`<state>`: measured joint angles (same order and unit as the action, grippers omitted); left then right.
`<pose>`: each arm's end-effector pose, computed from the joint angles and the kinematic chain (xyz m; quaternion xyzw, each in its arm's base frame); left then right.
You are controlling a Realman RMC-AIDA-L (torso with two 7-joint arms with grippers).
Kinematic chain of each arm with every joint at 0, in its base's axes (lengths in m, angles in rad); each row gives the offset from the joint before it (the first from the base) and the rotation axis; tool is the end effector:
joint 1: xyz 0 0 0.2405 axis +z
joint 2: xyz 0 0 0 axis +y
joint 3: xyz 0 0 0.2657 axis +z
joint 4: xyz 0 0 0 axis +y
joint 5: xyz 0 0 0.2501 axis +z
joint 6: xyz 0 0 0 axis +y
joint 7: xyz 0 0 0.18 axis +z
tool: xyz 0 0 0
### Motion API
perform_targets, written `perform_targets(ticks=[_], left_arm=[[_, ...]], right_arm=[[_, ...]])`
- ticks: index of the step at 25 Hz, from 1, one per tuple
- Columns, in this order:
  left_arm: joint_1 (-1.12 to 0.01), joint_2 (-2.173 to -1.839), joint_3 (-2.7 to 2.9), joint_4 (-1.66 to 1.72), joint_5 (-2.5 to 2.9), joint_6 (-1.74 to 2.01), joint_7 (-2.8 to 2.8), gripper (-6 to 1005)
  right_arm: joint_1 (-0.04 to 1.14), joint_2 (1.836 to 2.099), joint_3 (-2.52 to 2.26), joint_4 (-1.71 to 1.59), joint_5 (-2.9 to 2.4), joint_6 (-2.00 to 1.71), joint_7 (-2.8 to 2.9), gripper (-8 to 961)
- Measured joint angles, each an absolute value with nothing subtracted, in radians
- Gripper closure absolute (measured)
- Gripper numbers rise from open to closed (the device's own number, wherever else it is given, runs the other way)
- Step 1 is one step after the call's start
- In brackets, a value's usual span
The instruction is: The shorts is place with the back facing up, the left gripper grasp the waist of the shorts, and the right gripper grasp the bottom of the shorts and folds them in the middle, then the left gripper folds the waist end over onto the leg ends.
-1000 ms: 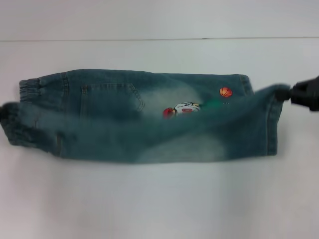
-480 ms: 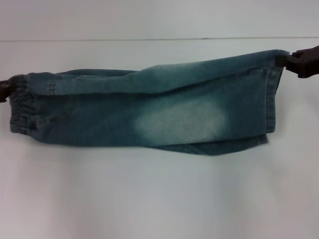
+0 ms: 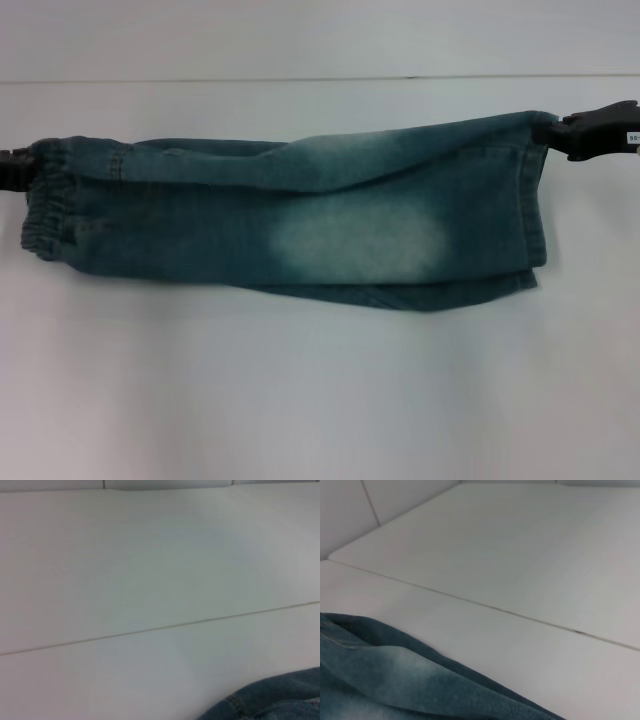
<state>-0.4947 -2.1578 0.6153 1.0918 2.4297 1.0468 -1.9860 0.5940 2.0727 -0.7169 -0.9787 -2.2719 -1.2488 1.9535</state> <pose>-0.3489 0.4450 0.0678 -0.8059 -0.4040 -0.0688 0.4273 0.2817 0.4622 0.0389 -0.8807 0.3518 0.1143 0.2958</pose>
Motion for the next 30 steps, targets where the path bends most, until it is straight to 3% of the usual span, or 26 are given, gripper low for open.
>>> perform_targets(ticks=[16, 19, 21, 26, 30], left_arm=[[-0.507, -2.163, 0.694, 1.013, 2.383, 0.838, -1.972, 888], [-0.509, -2.162, 0.712, 0.996, 2.374, 0.788, -1.972, 823], [-0.51, -2.161, 0.715, 0.986, 2.374, 0.771, -1.973, 780], [-0.458, -2.162, 0.719, 1.021, 2.265, 0.788, -1.923, 673], [-0.389, -2.155, 0.698, 1.041, 2.073, 0.908, -1.787, 516]], right_arm=[[0.612, 2.081, -0.74, -0.919, -2.29, -1.061, 1.967, 902], [0.612, 2.077, -0.739, -0.916, -2.288, -1.041, 1.967, 896], [0.611, 2.075, -0.739, -0.916, -2.287, -1.043, 1.967, 672], [0.589, 2.078, -0.737, -0.935, -2.271, -1.067, 1.935, 494], [0.549, 2.069, -0.73, -0.956, -2.185, -1.162, 1.858, 394]])
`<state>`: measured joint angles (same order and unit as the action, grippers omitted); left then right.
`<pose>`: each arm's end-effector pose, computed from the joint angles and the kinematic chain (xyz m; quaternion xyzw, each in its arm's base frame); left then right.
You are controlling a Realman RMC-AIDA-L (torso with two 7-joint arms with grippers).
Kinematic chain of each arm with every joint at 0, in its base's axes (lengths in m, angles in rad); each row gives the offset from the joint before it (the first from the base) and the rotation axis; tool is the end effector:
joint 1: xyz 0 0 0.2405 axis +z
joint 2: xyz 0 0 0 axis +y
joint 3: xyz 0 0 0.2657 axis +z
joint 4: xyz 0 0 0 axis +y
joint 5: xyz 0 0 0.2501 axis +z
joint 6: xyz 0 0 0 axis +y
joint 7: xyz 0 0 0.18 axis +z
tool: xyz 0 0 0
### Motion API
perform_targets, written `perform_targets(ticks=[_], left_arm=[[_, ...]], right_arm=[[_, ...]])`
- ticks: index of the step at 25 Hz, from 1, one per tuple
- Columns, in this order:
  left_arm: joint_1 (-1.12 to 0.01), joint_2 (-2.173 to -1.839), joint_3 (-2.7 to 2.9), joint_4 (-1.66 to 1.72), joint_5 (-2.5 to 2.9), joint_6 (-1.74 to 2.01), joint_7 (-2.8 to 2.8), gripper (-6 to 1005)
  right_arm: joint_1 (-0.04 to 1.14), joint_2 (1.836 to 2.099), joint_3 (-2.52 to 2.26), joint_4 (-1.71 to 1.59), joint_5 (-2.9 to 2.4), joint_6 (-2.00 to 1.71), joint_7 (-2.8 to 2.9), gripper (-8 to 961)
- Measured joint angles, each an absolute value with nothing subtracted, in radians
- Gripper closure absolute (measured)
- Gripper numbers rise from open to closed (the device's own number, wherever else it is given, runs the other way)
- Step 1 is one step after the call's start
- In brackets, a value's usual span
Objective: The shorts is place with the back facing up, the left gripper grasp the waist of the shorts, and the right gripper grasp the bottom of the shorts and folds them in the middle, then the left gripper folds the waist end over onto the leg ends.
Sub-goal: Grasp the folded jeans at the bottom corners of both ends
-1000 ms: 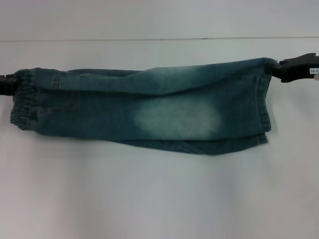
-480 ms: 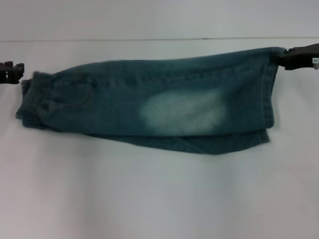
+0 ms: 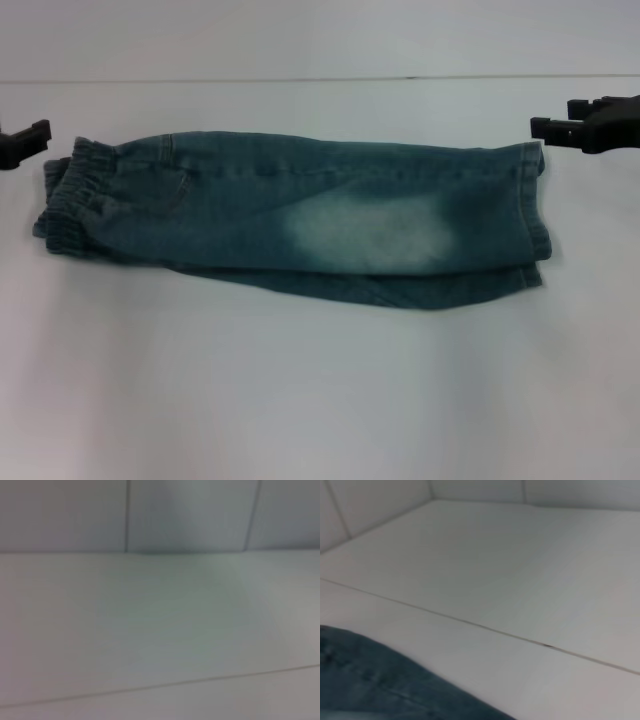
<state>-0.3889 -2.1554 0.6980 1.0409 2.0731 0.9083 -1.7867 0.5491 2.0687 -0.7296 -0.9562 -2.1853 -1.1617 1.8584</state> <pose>-0.3551 0.4408 0.0709 -0.7836 -0.3729 -0.1517 0.4732 0.2981 0.4628 0.0450 -0.8711 0.3348 0.1290 0.3353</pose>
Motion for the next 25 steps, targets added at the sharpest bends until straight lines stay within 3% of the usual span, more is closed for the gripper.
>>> perform_targets(ticks=[8, 13, 25], left_arm=[[-0.306, -2.15, 0.546, 1.069, 1.974, 1.284, -1.604, 227], [-0.275, -2.149, 0.526, 1.073, 2.027, 1.356, -1.555, 65], [-0.319, -2.156, 0.624, 0.959, 2.131, 1.06, -1.467, 71]], right_arm=[[0.447, 2.072, -0.721, -1.029, -2.023, -1.524, 1.61, 223], [0.414, 2.091, -0.734, -1.017, -2.02, -1.669, 1.468, 5], [0.429, 2.093, -0.742, -0.867, -1.991, -1.721, 1.38, 8]])
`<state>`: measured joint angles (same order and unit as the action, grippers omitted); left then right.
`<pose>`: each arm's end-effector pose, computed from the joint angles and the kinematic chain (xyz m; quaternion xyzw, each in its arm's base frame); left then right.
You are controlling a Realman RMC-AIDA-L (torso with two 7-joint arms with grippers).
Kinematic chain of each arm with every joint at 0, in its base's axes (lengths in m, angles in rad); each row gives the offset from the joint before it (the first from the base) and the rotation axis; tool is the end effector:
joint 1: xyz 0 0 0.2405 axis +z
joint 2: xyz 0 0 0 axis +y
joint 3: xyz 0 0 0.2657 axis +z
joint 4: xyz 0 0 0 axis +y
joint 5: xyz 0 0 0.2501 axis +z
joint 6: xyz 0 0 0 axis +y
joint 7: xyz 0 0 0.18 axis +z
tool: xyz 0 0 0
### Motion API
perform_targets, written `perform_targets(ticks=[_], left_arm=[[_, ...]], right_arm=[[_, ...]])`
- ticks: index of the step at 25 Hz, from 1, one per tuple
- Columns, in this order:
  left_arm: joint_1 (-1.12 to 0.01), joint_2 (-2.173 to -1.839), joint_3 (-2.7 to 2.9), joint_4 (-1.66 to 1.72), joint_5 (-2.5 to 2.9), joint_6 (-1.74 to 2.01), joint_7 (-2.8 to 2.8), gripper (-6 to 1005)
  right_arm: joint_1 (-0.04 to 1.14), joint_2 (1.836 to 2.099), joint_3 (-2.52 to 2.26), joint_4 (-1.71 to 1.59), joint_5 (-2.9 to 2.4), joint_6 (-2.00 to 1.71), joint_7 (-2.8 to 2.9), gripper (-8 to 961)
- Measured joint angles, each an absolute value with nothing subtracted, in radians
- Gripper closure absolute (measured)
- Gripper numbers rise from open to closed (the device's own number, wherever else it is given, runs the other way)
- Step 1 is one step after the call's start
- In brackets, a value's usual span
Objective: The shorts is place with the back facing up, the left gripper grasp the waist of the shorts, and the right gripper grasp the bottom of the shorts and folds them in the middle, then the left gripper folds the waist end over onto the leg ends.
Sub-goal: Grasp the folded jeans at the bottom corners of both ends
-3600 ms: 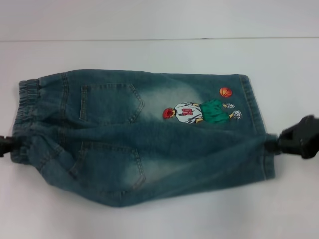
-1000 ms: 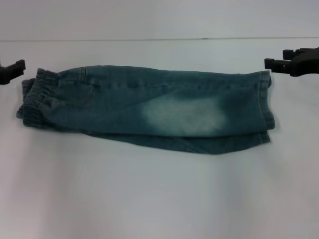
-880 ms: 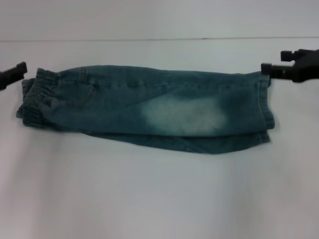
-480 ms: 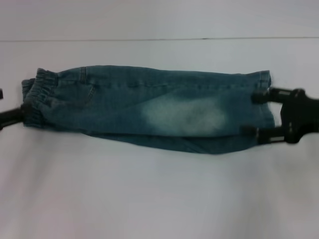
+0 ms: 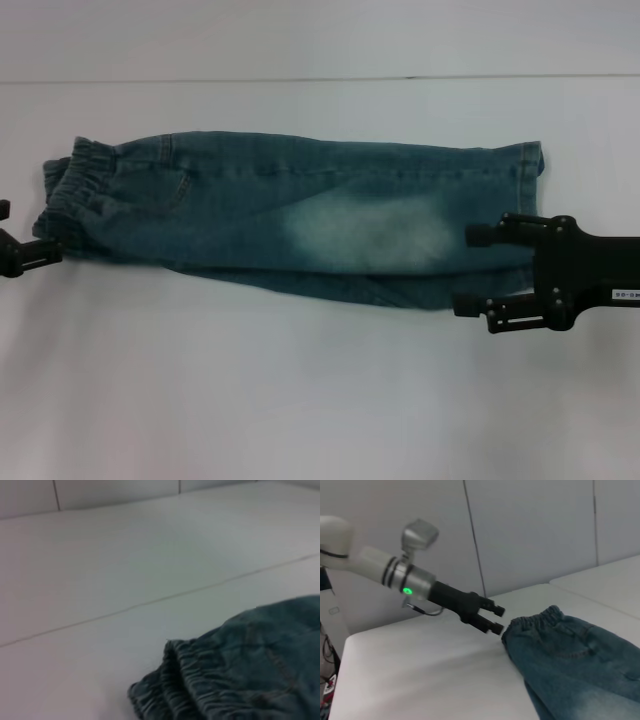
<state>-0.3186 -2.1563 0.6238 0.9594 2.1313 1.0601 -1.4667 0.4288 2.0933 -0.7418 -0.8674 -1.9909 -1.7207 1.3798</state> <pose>-0.3990 0.3861 0.0388 -0.8482 -0.3122 -0.0722 0.4217 0.2738 0.3485 -0.0082 -0.9555 0.1536 0.2297 0.1029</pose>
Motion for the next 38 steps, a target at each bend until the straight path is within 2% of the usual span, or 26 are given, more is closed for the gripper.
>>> perform_targets(ticks=[8, 31, 38], left_arm=[[-0.399, -2.128, 0.631, 0.847, 2.249, 0.94, -1.452, 75], [-0.454, -2.113, 0.654, 0.807, 2.308, 0.97, -1.467, 86], [-0.461, -2.122, 0.652, 0.812, 2.34, 0.924, -1.509, 296]], right_arm=[[0.436, 2.094, -0.747, -0.862, -1.989, -1.722, 1.401, 11], [0.45, 2.092, -0.739, -0.868, -1.988, -1.711, 1.448, 15], [0.447, 2.088, -0.738, -0.87, -1.991, -1.713, 1.45, 17]])
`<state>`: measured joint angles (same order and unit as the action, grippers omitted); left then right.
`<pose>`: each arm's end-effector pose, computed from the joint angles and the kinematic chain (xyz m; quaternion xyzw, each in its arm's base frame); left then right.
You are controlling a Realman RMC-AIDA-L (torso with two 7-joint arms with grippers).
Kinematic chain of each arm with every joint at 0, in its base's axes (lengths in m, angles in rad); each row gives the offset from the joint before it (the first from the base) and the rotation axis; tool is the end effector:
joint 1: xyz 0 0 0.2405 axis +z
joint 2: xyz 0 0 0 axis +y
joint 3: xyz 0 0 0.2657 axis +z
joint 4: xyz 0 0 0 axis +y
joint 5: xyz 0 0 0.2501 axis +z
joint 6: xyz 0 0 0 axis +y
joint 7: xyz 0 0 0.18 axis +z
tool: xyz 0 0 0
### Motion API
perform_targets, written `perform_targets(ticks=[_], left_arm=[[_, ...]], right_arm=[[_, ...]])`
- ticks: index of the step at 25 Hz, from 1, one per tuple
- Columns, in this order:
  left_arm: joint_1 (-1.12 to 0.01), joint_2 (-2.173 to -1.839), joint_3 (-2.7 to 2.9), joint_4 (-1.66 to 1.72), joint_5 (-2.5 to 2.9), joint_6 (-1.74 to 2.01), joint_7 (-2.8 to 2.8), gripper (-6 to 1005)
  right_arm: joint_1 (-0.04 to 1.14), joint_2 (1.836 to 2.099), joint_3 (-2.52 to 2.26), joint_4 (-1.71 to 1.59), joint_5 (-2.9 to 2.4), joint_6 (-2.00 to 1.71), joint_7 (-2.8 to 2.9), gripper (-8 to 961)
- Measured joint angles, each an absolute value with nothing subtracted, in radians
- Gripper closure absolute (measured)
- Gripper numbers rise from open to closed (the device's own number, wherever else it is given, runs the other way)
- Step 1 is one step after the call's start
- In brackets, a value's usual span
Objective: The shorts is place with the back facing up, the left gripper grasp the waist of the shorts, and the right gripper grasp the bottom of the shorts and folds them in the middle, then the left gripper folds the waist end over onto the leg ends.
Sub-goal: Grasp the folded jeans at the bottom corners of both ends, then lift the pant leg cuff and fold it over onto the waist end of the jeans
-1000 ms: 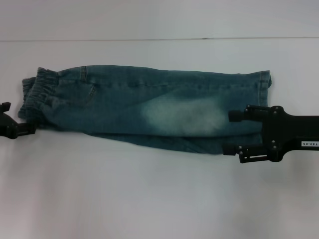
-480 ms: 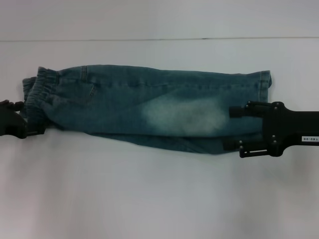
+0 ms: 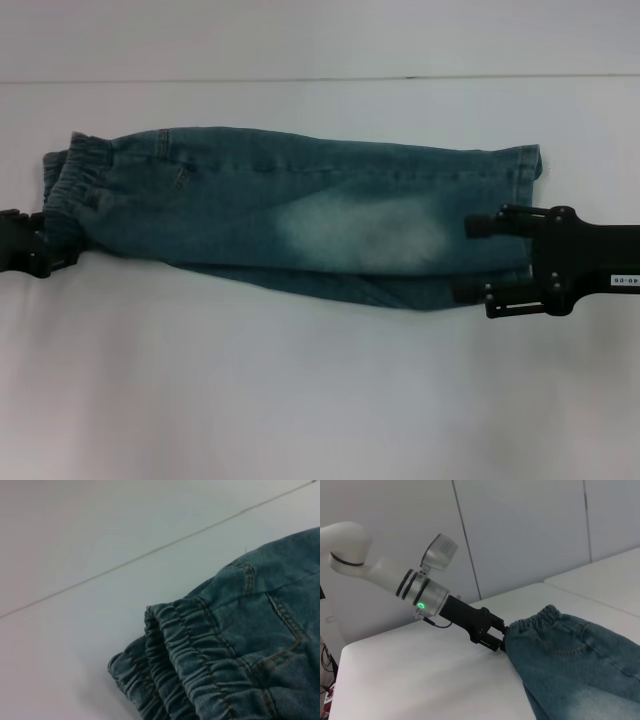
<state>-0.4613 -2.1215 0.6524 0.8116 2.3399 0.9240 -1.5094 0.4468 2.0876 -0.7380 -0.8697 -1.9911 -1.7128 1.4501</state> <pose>-0.4001 0.4202 0.0106 -0.8692 -0.2966 0.0167 0.3952 0.2696 0.3557 -0.0048 -0.9511 0.1787 0.2311 0.1000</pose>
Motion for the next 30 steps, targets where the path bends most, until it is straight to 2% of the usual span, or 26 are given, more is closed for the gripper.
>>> perform_targets(ticks=[4, 10, 17, 22, 29, 30], left_arm=[[-0.471, -2.123, 0.659, 0.804, 2.356, 0.923, -1.513, 399], [-0.473, -2.124, 0.679, 0.807, 2.354, 0.962, -1.51, 469], [-0.479, -2.133, 0.68, 0.836, 2.354, 0.987, -1.512, 595], [-0.478, -2.156, 0.704, 0.98, 2.364, 1.058, -1.574, 676], [-0.49, -2.159, 0.79, 1.166, 2.432, 1.148, -1.725, 775], [-0.494, -2.159, 0.798, 1.189, 2.436, 1.163, -1.739, 789]], right_arm=[[0.447, 2.086, -0.738, -0.87, -1.994, -1.715, 1.452, 17], [0.449, 2.086, -0.738, -0.87, -1.994, -1.718, 1.453, 19], [0.437, 2.088, -0.735, -0.87, -1.989, -1.717, 1.451, 20], [0.435, 2.09, -0.708, -0.854, -1.989, -1.705, 1.452, 21], [0.439, 2.092, -0.674, -0.763, -1.941, -1.653, 1.394, 22], [0.441, 2.092, -0.675, -0.739, -1.921, -1.627, 1.38, 64]])
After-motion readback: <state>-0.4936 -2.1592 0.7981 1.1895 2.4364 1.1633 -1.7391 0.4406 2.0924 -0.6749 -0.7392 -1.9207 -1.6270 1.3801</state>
